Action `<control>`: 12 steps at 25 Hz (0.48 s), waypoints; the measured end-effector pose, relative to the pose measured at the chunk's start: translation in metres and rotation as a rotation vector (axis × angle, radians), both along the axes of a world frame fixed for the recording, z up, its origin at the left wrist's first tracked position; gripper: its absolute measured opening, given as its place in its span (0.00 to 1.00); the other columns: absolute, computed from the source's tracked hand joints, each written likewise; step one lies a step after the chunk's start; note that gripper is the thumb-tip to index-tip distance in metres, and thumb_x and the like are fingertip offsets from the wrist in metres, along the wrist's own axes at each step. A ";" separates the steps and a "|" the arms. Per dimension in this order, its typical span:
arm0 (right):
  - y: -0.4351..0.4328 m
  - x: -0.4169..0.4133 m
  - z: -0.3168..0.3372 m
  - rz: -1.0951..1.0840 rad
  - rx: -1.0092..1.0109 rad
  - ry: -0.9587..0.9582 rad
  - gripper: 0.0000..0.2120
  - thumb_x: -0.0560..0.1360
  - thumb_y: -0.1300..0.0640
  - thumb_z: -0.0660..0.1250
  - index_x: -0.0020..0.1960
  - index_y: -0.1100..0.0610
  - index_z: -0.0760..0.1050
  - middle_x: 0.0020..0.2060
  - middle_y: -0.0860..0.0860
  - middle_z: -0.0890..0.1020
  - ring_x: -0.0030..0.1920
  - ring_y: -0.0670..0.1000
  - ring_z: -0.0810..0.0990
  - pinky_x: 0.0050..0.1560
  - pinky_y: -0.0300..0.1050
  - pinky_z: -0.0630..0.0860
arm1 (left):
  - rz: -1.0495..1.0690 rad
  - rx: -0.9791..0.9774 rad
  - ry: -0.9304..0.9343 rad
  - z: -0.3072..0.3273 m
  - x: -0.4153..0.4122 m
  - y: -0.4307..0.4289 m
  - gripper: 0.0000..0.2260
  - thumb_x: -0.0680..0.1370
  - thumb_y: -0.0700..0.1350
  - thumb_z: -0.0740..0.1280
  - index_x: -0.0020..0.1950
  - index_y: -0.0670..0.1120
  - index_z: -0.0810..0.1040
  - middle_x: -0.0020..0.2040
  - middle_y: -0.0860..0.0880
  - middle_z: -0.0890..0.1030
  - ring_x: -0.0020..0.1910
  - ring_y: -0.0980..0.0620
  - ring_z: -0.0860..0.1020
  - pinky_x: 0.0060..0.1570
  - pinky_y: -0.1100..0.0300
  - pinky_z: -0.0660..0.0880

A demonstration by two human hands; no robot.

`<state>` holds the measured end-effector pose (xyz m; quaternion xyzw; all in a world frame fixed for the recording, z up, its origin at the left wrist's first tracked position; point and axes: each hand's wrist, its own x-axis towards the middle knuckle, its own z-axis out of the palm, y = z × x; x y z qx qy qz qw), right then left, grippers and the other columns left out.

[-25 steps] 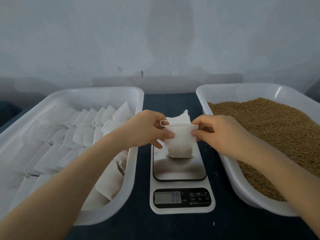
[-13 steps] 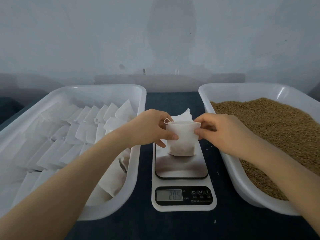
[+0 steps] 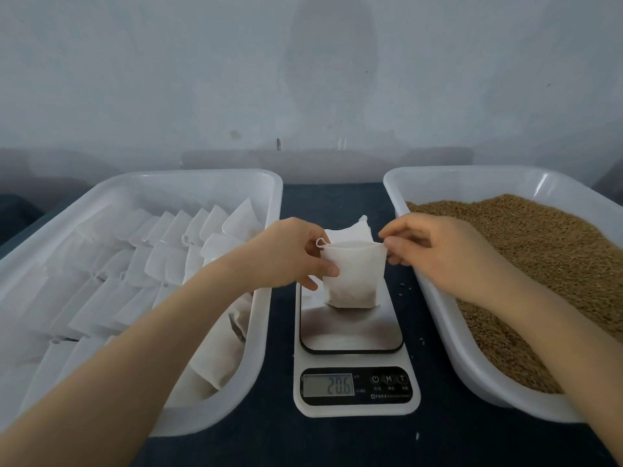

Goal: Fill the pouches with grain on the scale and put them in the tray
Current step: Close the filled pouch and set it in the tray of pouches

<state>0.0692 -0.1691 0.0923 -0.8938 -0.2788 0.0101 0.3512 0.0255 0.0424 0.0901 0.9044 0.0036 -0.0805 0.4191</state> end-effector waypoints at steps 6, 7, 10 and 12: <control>-0.073 0.043 0.023 -0.439 -0.220 -0.079 0.10 0.77 0.51 0.64 0.57 0.49 0.77 0.54 0.48 0.81 0.45 0.47 0.77 0.51 0.43 0.73 | -0.012 -0.021 -0.011 -0.001 -0.001 0.003 0.06 0.75 0.39 0.71 0.42 0.49 0.78 0.41 0.51 0.83 0.39 0.53 0.84 0.44 0.61 0.81; -0.089 0.048 0.022 -0.456 -0.391 -0.007 0.13 0.76 0.49 0.65 0.59 0.51 0.76 0.58 0.50 0.79 0.49 0.50 0.78 0.54 0.47 0.72 | -0.017 -0.011 -0.011 0.000 -0.001 0.003 0.07 0.75 0.39 0.71 0.41 0.50 0.78 0.41 0.52 0.83 0.40 0.53 0.84 0.45 0.60 0.81; -0.109 0.052 0.004 -0.373 -0.768 0.182 0.20 0.73 0.42 0.66 0.60 0.52 0.76 0.57 0.48 0.79 0.53 0.49 0.78 0.55 0.45 0.74 | -0.025 -0.001 -0.021 0.000 -0.001 0.002 0.08 0.75 0.40 0.71 0.39 0.51 0.78 0.40 0.52 0.83 0.40 0.52 0.84 0.46 0.62 0.81; -0.105 0.053 -0.009 -0.346 -0.812 0.231 0.18 0.73 0.40 0.65 0.56 0.51 0.77 0.48 0.46 0.81 0.45 0.45 0.79 0.46 0.39 0.76 | -0.029 -0.011 -0.029 -0.001 -0.001 0.002 0.08 0.74 0.39 0.72 0.38 0.51 0.79 0.40 0.51 0.83 0.40 0.51 0.84 0.46 0.61 0.81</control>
